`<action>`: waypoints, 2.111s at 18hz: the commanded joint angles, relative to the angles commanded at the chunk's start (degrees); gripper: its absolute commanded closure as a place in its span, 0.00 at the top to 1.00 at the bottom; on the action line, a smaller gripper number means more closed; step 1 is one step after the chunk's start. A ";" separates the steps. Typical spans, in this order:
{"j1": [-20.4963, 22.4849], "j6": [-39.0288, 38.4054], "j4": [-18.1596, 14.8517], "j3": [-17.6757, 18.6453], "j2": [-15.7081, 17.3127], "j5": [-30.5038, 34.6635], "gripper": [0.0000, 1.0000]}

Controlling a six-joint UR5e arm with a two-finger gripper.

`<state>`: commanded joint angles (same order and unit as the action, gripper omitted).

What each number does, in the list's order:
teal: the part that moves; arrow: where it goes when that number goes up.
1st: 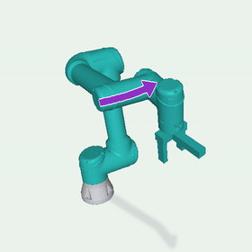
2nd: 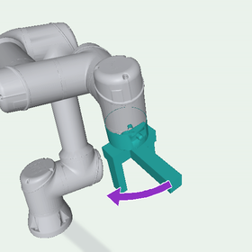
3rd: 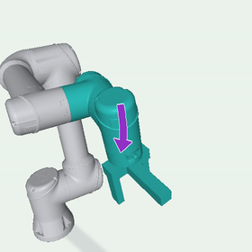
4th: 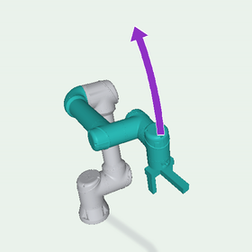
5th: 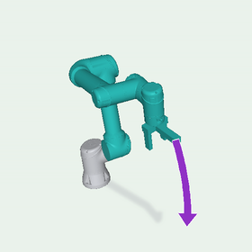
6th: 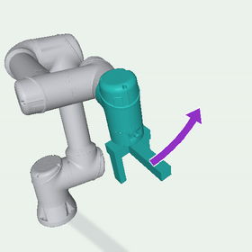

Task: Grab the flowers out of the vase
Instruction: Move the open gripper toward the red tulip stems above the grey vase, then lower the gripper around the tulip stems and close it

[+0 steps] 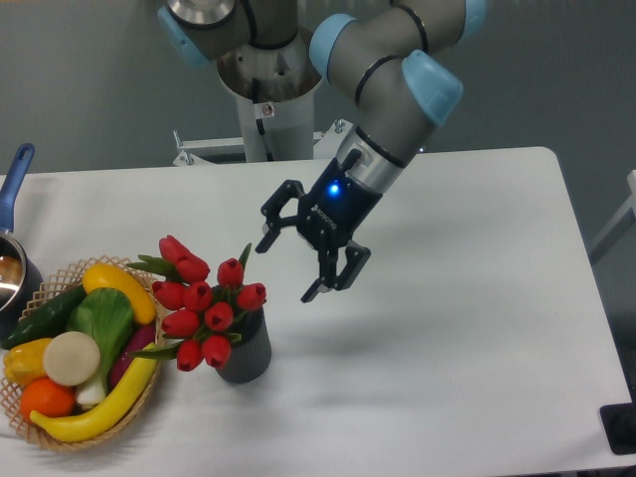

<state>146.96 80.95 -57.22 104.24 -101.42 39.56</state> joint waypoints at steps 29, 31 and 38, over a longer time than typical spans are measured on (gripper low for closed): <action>-4.84 -4.92 3.79 -0.35 -5.28 -5.10 0.79; -4.84 -4.92 3.87 -0.35 -5.28 -5.10 0.68; -4.84 -4.92 3.79 0.09 -4.84 -5.36 0.45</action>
<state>142.12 76.03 -53.44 104.32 -106.26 34.19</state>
